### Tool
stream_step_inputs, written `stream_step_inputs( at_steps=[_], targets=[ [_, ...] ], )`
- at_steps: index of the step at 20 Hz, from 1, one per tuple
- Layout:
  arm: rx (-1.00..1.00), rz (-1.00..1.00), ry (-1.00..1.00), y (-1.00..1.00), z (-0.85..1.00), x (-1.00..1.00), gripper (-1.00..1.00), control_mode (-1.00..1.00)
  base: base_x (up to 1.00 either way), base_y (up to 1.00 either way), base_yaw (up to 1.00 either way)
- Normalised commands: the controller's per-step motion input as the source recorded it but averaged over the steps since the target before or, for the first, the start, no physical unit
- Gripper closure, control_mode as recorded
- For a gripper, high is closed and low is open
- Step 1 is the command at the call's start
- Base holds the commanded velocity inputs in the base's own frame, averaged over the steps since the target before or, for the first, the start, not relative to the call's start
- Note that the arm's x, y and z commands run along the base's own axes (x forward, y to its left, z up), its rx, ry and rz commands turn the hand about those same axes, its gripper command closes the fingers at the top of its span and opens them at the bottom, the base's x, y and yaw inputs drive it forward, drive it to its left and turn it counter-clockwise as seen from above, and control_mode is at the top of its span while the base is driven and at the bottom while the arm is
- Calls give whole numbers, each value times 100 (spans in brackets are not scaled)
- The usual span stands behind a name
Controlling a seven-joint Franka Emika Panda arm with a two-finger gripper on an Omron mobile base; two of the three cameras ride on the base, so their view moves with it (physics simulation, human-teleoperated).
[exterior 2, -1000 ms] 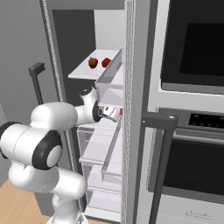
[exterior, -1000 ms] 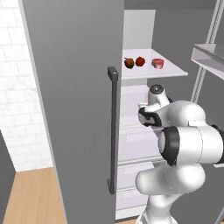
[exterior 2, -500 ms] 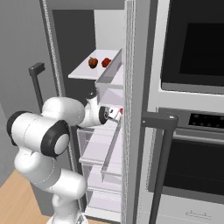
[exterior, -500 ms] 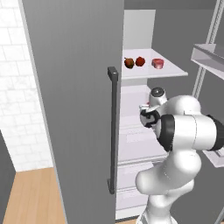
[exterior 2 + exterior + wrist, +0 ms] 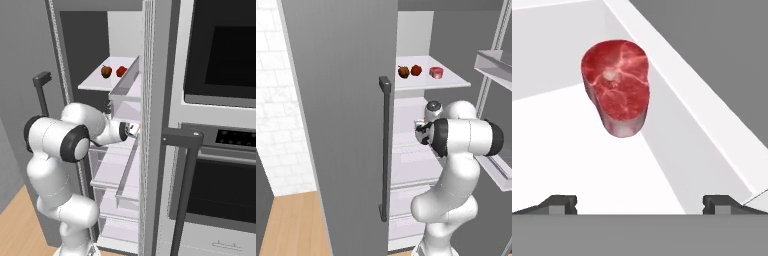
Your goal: Place one bell pepper and one steak in each tupperware on the nearby counter, to pack two identical lunches.
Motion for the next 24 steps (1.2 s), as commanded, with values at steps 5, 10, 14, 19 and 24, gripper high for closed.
stream_step_inputs(
  at_steps=[5, 10, 14, 19, 24],
  targets=[
    [0, 0, -1, -8, -18, 42, -100, -100, 0, 0, 0],
    [0, 0, -2, -9, -18, 45, -100, -100, 0, 0, 0],
    [0, 0, -3, -14, -20, 41, -100, -100, 0, 0, 0],
    [0, 0, -4, -11, -21, 44, -100, -100, 0, 0, 0],
    [0, 0, -4, -18, -30, 33, -100, -100, 0, 0, 0]
  ],
)
